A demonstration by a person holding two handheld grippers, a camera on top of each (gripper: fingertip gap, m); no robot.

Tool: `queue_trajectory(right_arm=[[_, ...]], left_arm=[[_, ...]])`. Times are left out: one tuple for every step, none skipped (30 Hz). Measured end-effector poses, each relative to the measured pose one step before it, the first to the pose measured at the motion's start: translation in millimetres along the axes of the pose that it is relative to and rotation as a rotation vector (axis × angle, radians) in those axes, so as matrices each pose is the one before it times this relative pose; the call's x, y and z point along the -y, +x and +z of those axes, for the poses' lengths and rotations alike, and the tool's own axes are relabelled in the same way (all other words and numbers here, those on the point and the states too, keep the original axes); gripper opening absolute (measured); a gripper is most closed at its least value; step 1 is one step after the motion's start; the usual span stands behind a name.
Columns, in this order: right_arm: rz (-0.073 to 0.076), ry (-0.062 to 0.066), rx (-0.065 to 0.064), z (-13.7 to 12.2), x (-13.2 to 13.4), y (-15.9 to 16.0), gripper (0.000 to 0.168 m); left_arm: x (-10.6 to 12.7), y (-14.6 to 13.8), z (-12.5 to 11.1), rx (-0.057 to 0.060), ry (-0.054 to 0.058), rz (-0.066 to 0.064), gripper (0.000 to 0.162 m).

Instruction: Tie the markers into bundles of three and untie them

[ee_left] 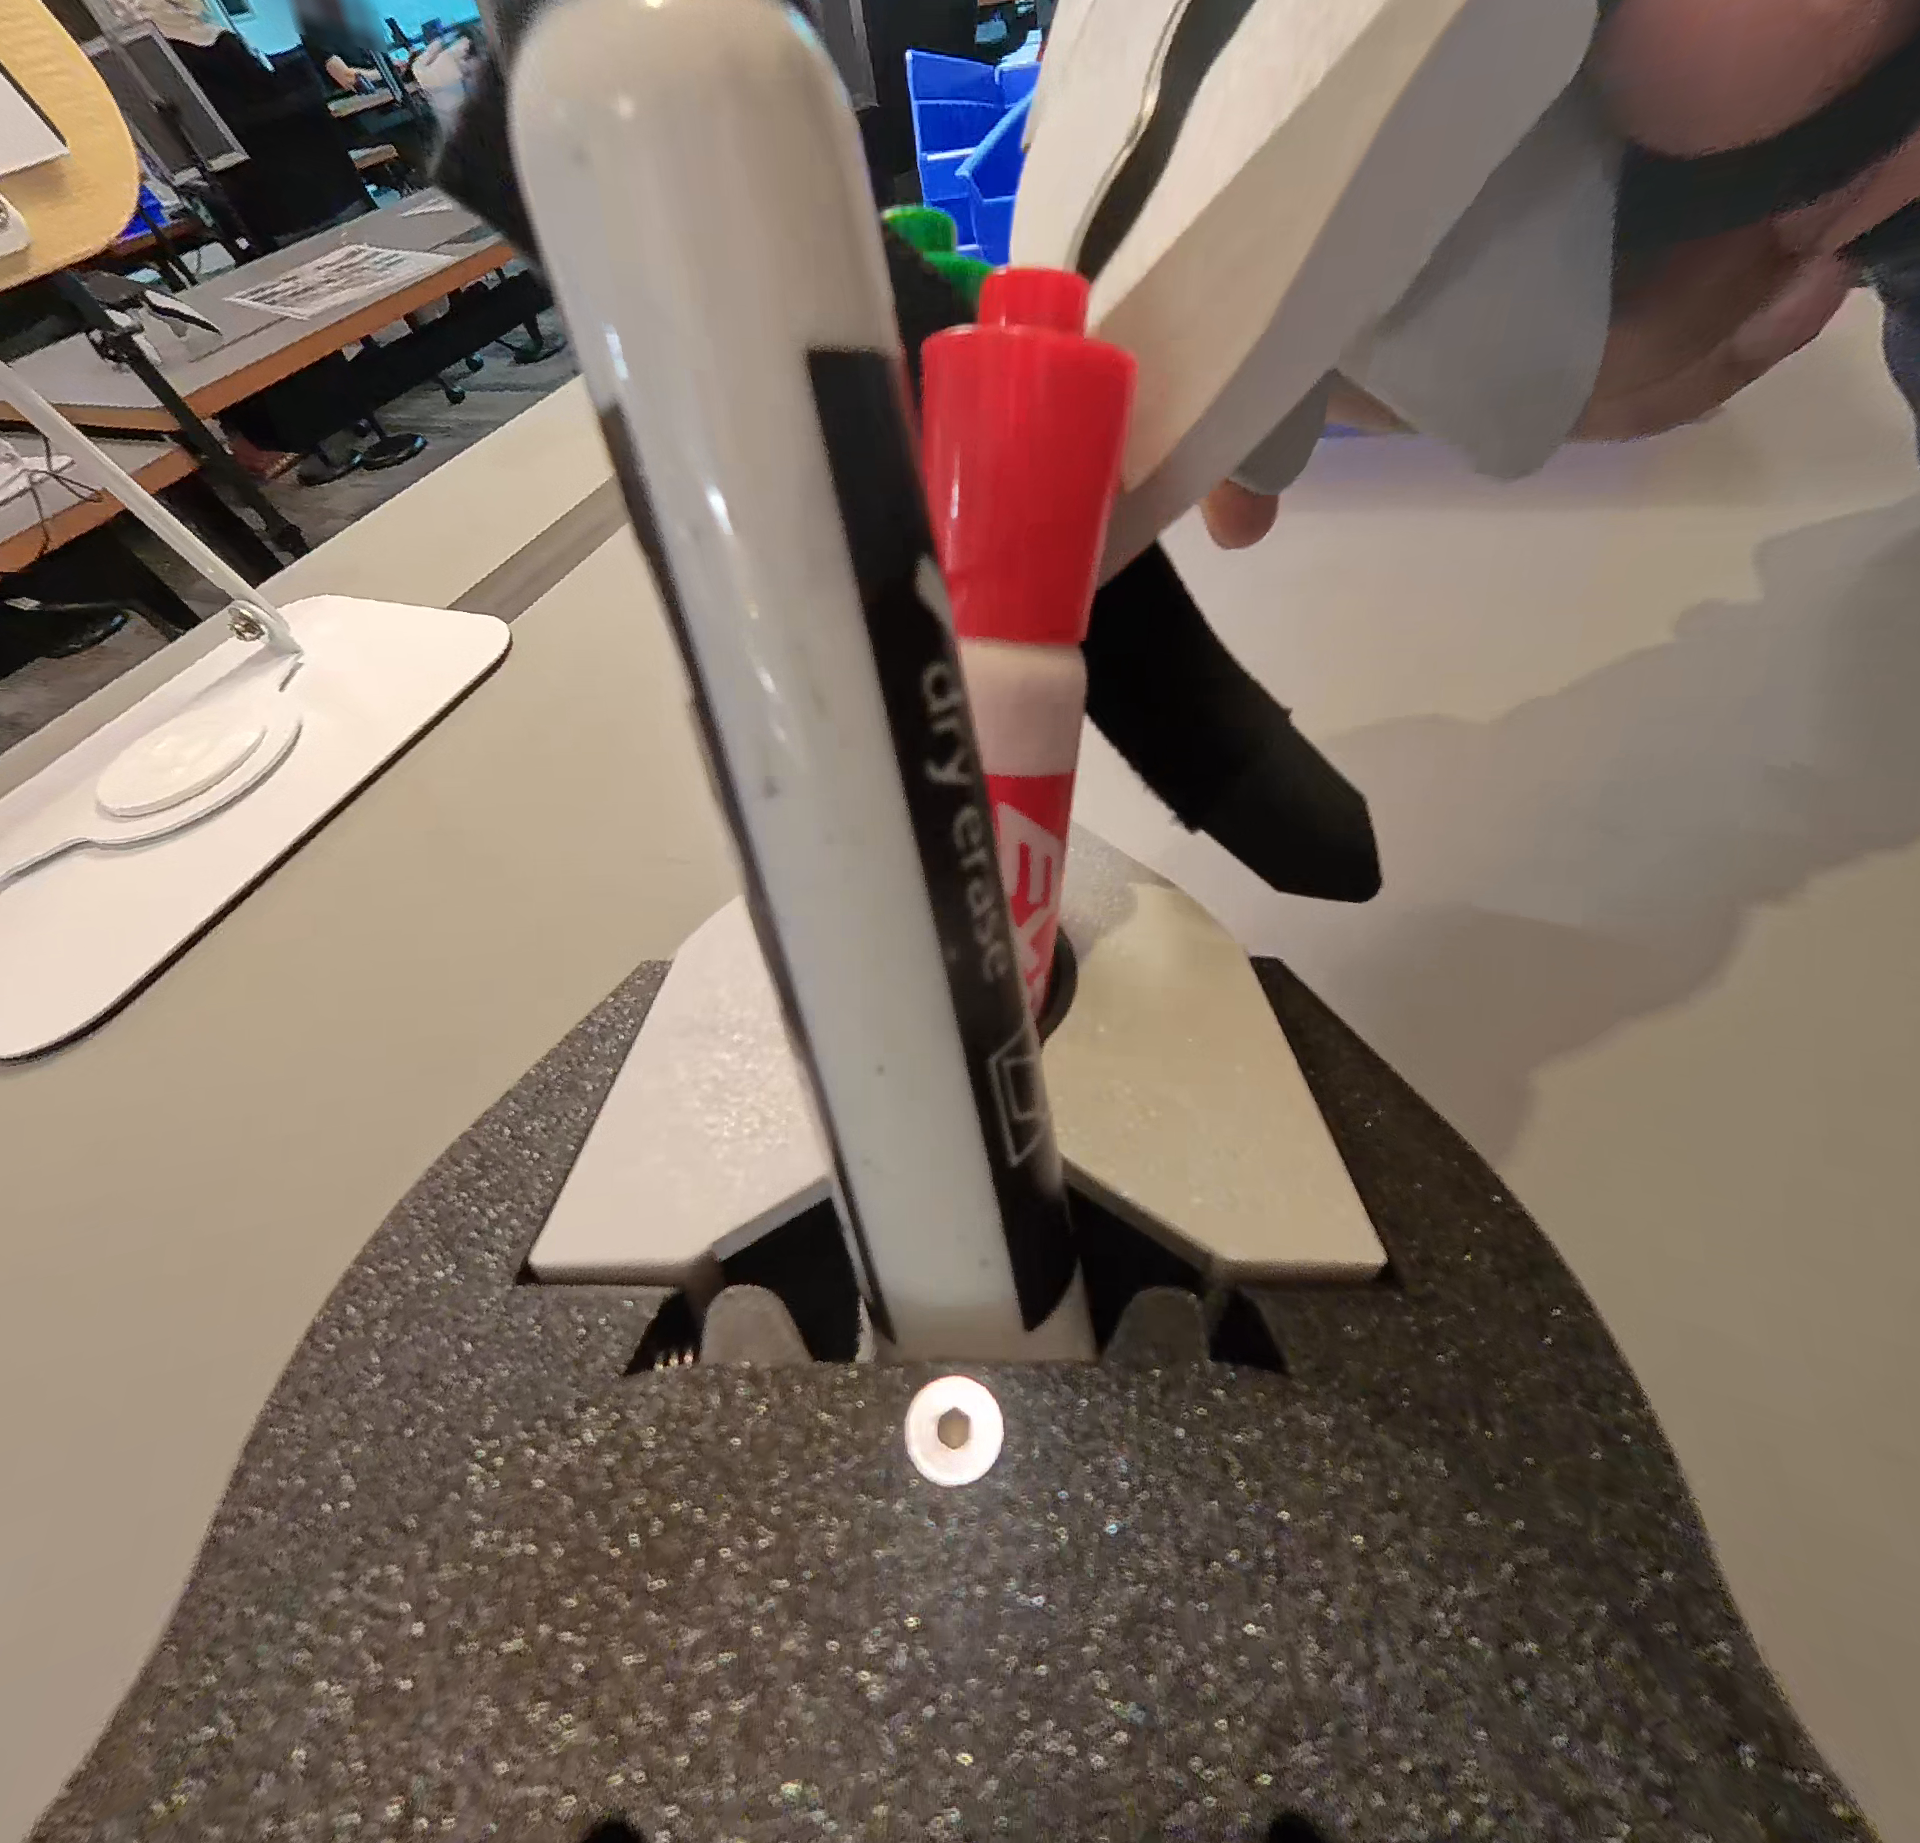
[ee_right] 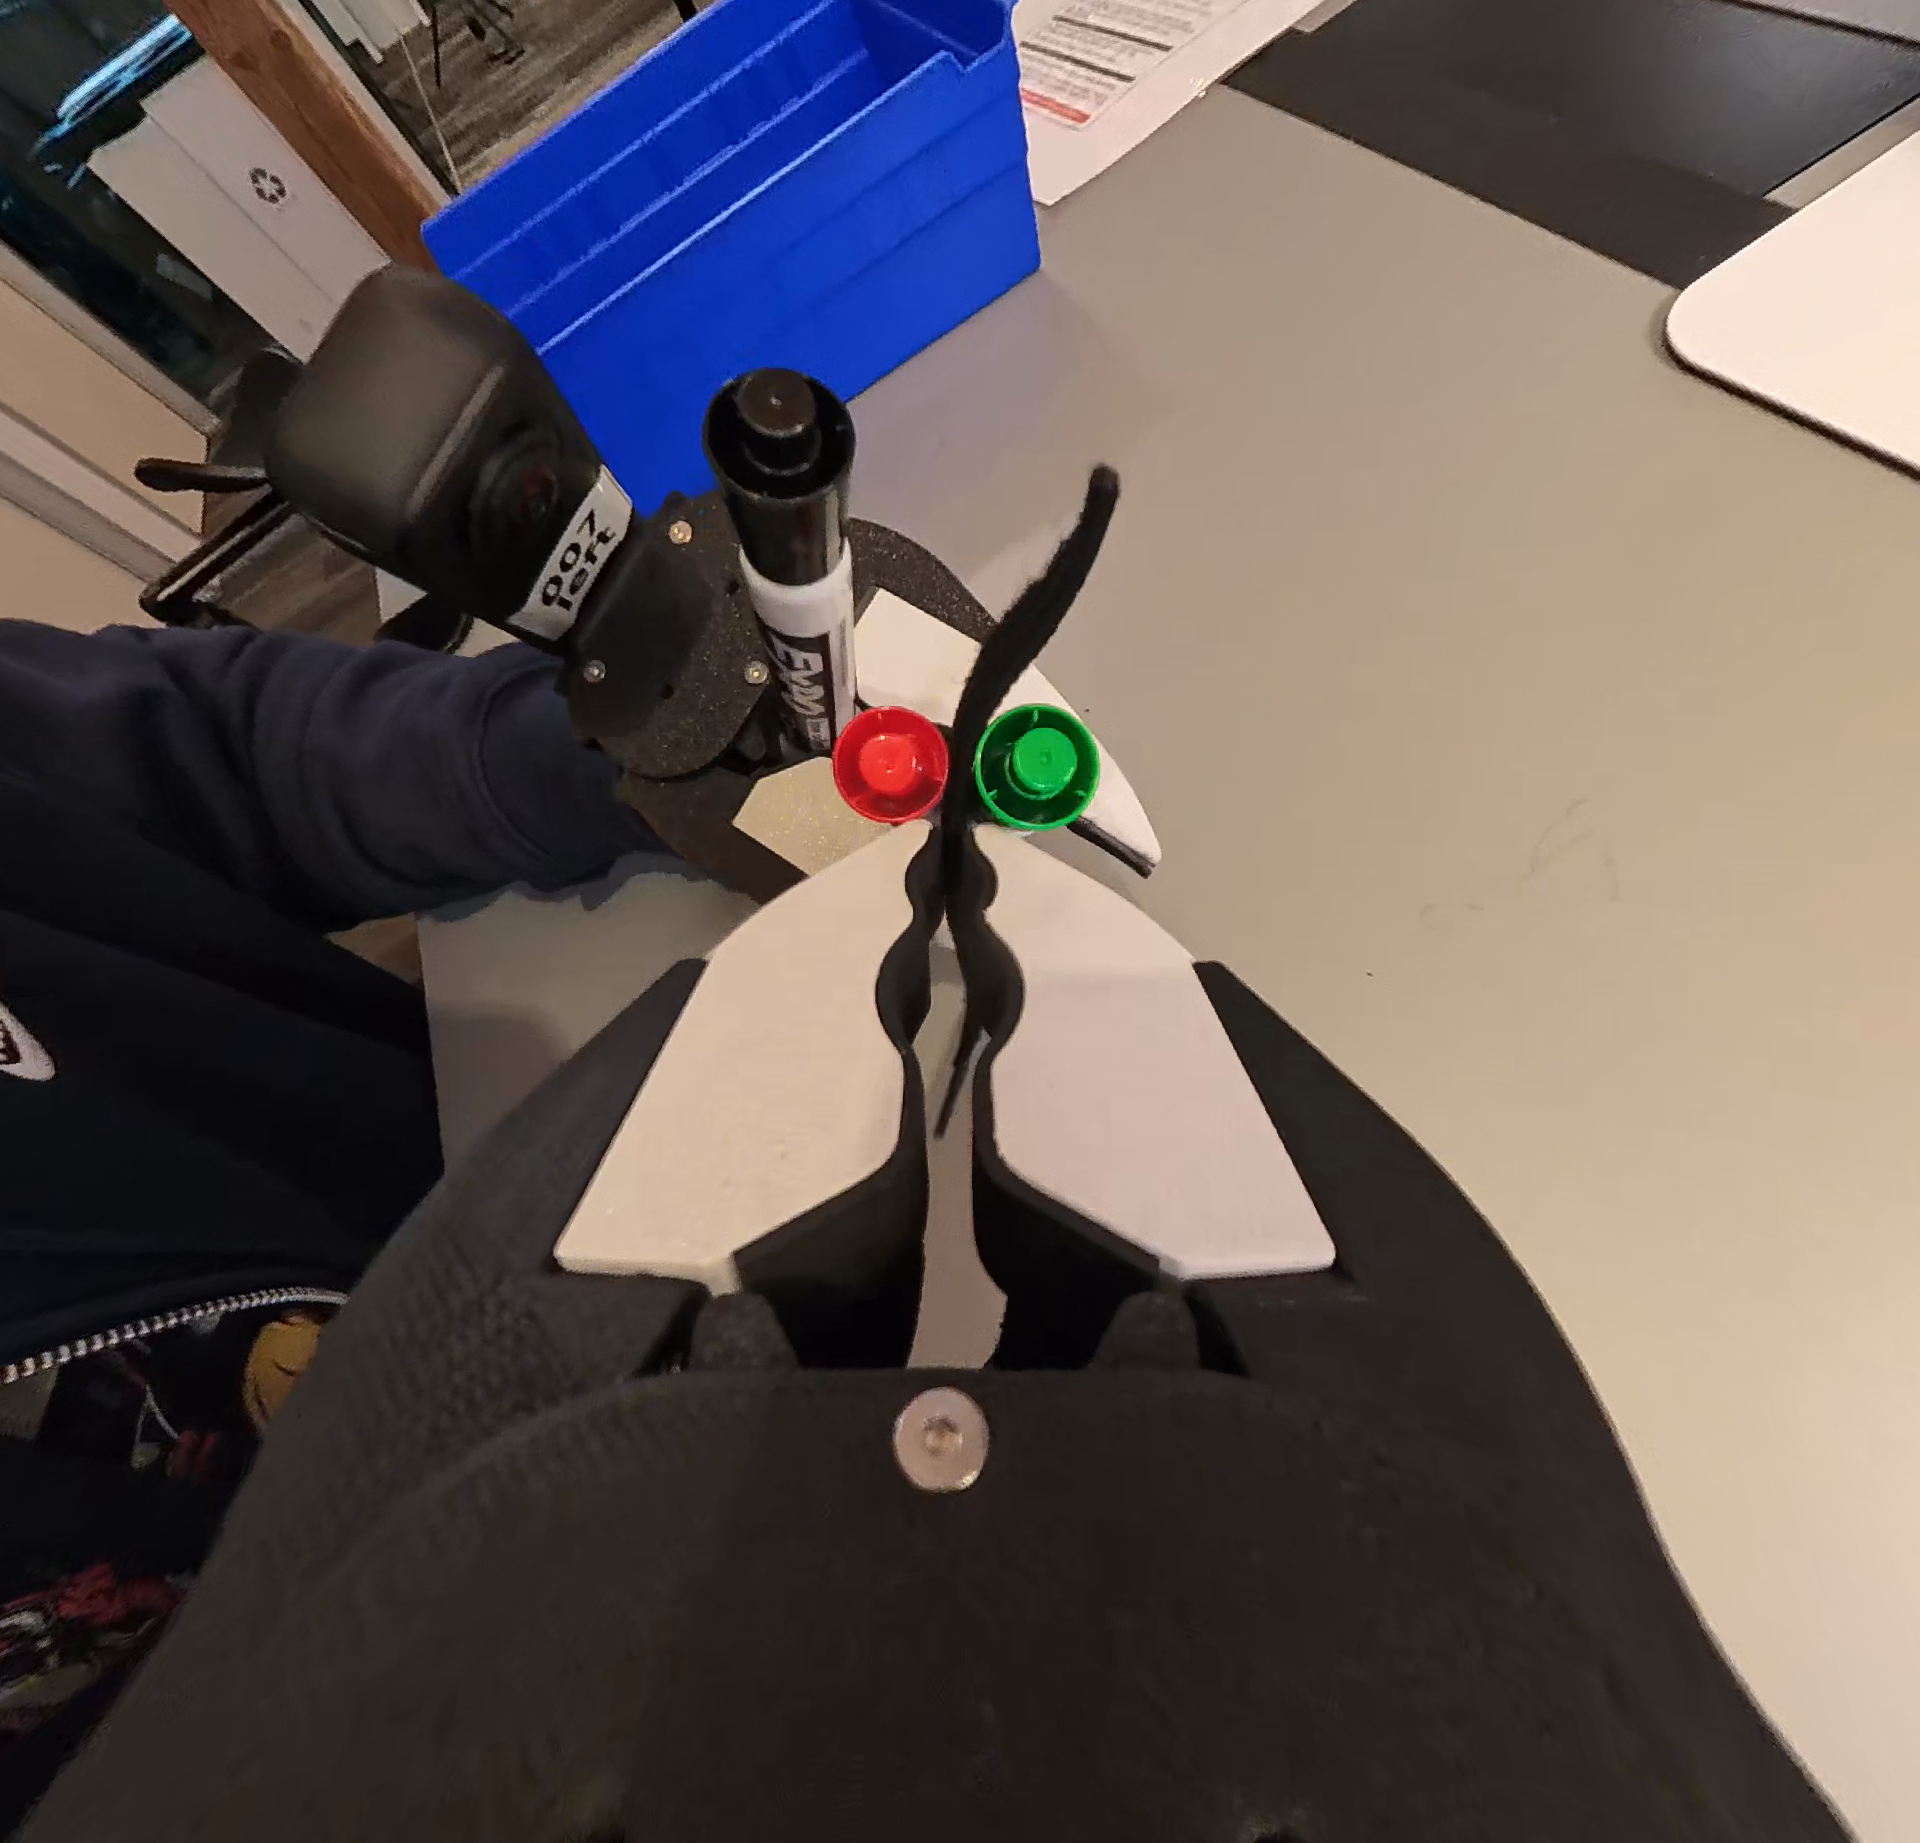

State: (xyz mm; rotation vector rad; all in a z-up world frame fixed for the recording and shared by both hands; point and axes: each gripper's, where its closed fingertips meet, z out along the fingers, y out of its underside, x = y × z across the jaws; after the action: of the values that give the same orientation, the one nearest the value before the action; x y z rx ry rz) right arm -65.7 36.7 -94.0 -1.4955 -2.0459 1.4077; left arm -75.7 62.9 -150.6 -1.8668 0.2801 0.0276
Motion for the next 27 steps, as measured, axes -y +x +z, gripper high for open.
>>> queue_trajectory(right_arm=[[-0.0002,-0.0057,0.0038,0.97,-1.17,0.3,0.002],[0.0013,-0.004,0.0042,0.93,-0.89,0.52,0.002],[0.0003,-0.0002,0.0056,0.39,-0.31,0.36,0.002],[0.0003,0.0023,0.0052,0.05,0.06,0.44,0.002],[-0.0007,0.0031,0.0057,-0.22,0.49,0.47,0.003],[-0.0091,0.0081,0.0164,-0.5,1.43,-1.37,0.006],[-0.0073,0.0086,0.0176,-0.76,1.46,-1.63,0.009],[0.0023,0.0061,0.0077,-0.84,1.13,0.51,0.014],[0.003,0.0147,0.0127,-1.08,2.32,0.18,0.017],[0.0053,0.0233,0.0269,-1.19,3.44,-1.98,0.017],[0.0094,0.0211,0.0338,-1.03,3.17,-3.06,0.018],[0.0015,0.0176,0.0336,-1.17,2.81,-3.36,0.02],[-0.0155,0.015,0.024,-1.6,2.55,-2.36,0.021],[-0.0322,0.0154,0.0069,-2.32,2.58,0.21,0.022],[-0.0417,0.0198,-0.0036,-3.07,3.1,2.17,0.024],[-0.042,0.0265,-0.0014,-3.79,3.91,2.17,0.024],[-0.0384,0.0334,0.0061,-4.17,4.56,1.5,0.025],[-0.0399,0.0433,0.0141,-4.29,5.42,0.44,0.028],[-0.0432,0.0557,0.0191,-4.4,6.23,-0.63,0.032],[-0.0418,0.0619,0.0132,-3.81,6.24,-0.33,0.035],[-0.0343,0.0547,0.0125,-2.91,4.73,-0.31,0.036],[-0.0227,0.0377,0.0257,-1.48,2.14,-2.02,0.036],[-0.0111,0.0193,0.0291,-0.23,-0.64,-2.31,0.036],[-0.0035,0.0037,0.0206,0.91,-2.74,-1.22,0.036],[-0.0031,-0.0043,0.0184,1.34,-3.76,-1.26,0.037],[-0.0043,-0.0018,0.0155,1.61,-3.27,-1.36,0.038],[-0.0011,0.0045,0.0109,1.49,-1.94,-0.95,0.038]], left_arm=[[-0.64,0.39,0.11,-0.007,-0.0038,-0.0074,0.019],[-0.74,0.35,0.11,-0.0082,-0.0035,-0.0085,0.019],[-0.4,0.65,0.02,-0.011,-0.0018,-0.0119,0.019],[0.36,1.03,-0.2,-0.0152,0.0034,-0.0172,0.019],[1.04,1.14,-0.3,-0.019,0.0083,-0.0239,0.019],[2.02,1.74,-0.7,-0.0249,0.0149,-0.0296,0.019],[3.08,2.09,-1.1,-0.0285,0.0214,-0.031,0.019],[2.96,1.55,-1.24,-0.0247,0.0198,-0.0338,0.019],[2.28,2.01,-0.87,-0.0273,0.0146,-0.0329,0.019],[1.7,1.91,-0.7,-0.0241,0.0111,-0.0267,0.018],[1.23,2.45,-0.36,-0.0263,0.0096,-0.0205,0.018],[1.06,3.64,-0.02,-0.0343,0.0082,-0.0235,0.019],[0.62,3.63,0.23,-0.0366,0.007,-0.0308,0.019],[1.17,2.96,0.1,-0.0324,0.0121,-0.0334,0.019],[0.38,3.51,0.34,-0.0374,0.0076,-0.0342,0.019],[-0.18,3.03,0.51,-0.0347,0.0043,-0.0324,0.019],[-0.07,2.52,0.3,-0.0302,0.0076,-0.0276,0.019],[0.01,3.67,0.39,-0.0391,0.0073,-0.0269,0.019],[-0.26,4.78,0.67,-0.0468,0.0038,-0.0282,0.019],[-0.63,3.95,0.67,-0.0394,0.0019,-0.0269,0.019],[-1.33,4.43,1.15,-0.041,-0.0035,-0.0242,0.019],[-1.33,3.46,1.15,-0.0309,-0.0044,-0.017,0.019],[-0.75,3.4,1.12,-0.0245,-0.0019,-0.0057,0.019],[-0.86,3.51,1.11,-0.0216,-0.0053,-0.0012,0.019],[-1.07,2.65,1.08,-0.014,-0.007,0.0023,0.021],[-1.38,2.2,1.11,-0.0114,-0.0089,0.0029,0.019],[-1.59,1.78,1.17,-0.0106,-0.0093,0.0,0.021]])
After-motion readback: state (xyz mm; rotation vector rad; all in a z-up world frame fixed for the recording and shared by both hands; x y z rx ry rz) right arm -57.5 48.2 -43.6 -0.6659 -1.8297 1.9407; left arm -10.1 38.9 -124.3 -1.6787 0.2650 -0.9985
